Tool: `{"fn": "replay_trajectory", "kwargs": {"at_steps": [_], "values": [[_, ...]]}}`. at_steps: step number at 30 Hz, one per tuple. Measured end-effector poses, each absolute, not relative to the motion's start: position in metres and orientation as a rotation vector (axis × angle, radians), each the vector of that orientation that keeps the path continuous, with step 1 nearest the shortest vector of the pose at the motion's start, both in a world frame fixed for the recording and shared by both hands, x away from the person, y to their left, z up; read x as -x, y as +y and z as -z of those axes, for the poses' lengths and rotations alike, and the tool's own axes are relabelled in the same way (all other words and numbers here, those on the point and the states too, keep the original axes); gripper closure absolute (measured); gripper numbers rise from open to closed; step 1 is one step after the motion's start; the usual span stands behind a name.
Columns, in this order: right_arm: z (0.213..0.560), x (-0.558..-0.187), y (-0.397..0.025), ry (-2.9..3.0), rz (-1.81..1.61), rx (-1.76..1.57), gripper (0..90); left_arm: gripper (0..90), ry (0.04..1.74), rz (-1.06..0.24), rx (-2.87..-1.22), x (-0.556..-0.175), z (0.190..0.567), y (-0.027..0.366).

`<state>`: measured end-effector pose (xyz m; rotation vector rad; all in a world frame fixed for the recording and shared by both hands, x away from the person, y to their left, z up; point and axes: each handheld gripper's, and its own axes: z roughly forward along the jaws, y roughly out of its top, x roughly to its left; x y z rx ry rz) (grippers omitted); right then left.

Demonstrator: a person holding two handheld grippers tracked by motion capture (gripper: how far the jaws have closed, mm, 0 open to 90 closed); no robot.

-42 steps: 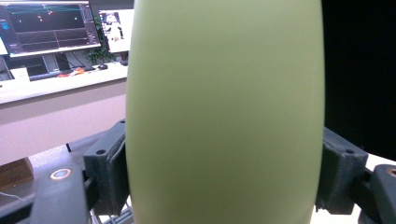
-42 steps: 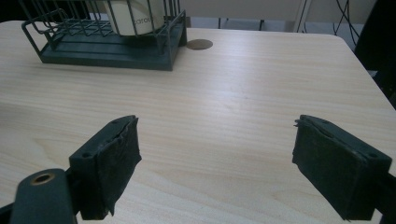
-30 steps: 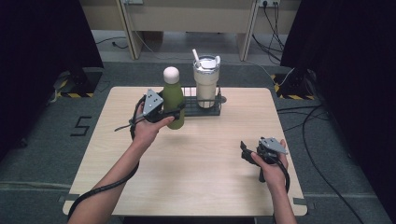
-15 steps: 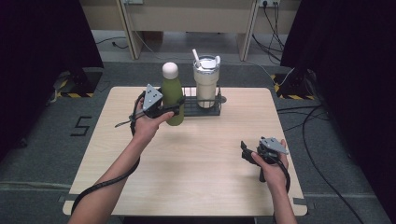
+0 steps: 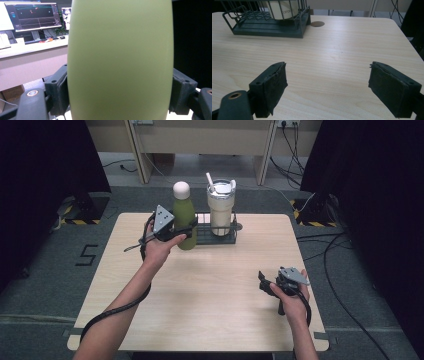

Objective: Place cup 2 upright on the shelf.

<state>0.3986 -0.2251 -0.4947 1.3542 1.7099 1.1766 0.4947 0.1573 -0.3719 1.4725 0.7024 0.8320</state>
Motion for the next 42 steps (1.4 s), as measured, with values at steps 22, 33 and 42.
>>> {"fn": "replay_trajectory", "kwargs": {"at_steps": [22, 33, 42], "values": [[0.496, -0.400, -0.227, 1.704, -1.180, -1.366, 14.9, 21.2, 0.730, -0.845, -1.449, -0.513, 0.362, 0.156], [0.496, -0.400, -0.228, 1.701, -1.185, -1.371, 14.9, 21.2, 0.737, -0.852, -1.450, -0.522, 0.359, 0.153], [0.496, -0.400, -0.228, 1.699, -1.187, -1.372, 14.9, 21.2, 0.754, -0.865, -1.445, -0.529, 0.359, 0.153]]}}
